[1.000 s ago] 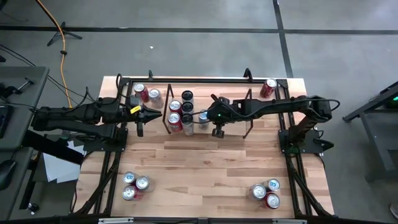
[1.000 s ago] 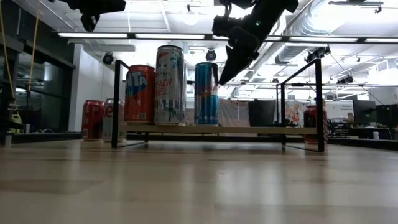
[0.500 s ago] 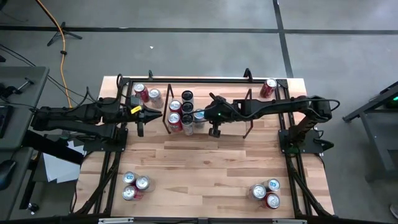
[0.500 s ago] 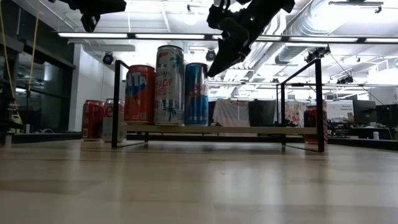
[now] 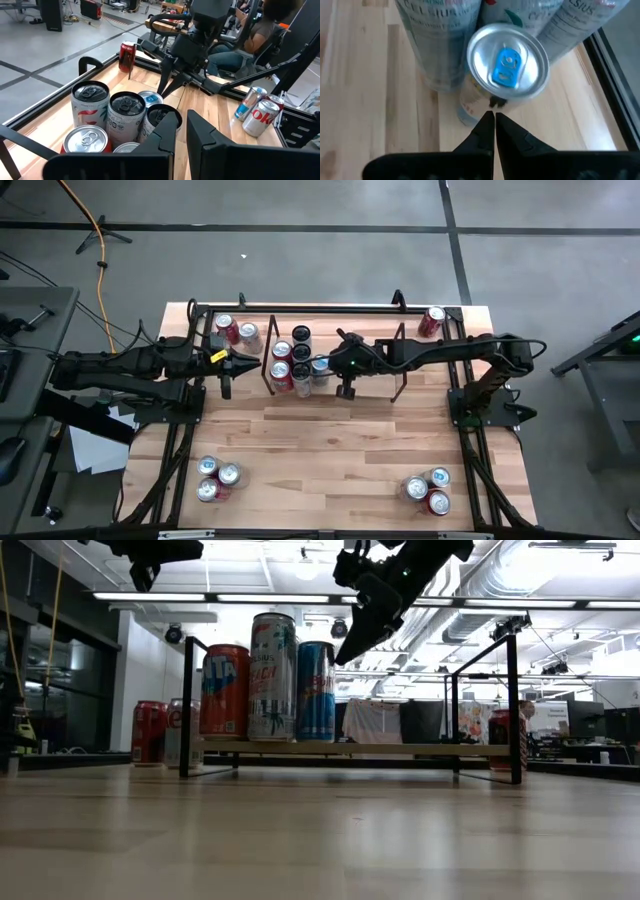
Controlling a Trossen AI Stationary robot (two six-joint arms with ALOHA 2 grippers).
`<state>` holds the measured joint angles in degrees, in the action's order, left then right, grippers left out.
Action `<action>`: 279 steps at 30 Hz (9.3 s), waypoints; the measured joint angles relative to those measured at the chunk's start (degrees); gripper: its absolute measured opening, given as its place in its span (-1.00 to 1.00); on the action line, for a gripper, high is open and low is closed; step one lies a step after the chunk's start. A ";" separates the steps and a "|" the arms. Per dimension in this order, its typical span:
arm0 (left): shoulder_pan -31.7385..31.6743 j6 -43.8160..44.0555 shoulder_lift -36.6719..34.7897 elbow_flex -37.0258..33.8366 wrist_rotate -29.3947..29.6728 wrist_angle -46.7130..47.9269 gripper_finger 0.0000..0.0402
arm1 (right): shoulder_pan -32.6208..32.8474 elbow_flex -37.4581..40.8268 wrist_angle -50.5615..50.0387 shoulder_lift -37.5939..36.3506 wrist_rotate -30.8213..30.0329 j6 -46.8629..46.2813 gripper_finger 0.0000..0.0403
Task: Place canned beverage on shelf
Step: Put the top right blue soda can on the shelf, then put the left blue soda can on the shelf aligned with the other blue soda can
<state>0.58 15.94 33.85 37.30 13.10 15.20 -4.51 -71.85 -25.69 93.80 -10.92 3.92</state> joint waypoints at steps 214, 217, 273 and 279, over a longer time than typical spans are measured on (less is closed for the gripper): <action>53.73 79.76 46.84 20.97 -13.41 51.04 0.56 | -1.14 24.83 14.32 -36.79 -14.03 -20.44 -1.00; 53.68 78.61 46.86 20.21 -13.03 51.06 0.56 | -1.14 24.83 14.30 -36.79 -14.03 -20.42 -1.00; -10.23 -7.05 58.62 70.36 -12.56 46.17 -0.08 | 4.31 3.87 8.09 -32.65 -5.07 -24.44 0.72; -10.75 -9.16 62.40 72.15 -14.20 46.38 -0.08 | 3.79 -1.12 2.26 -25.91 -0.33 -15.65 0.84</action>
<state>-10.17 6.79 96.24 109.45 -1.09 61.57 -0.72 -72.97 -23.43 67.89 -11.24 -11.72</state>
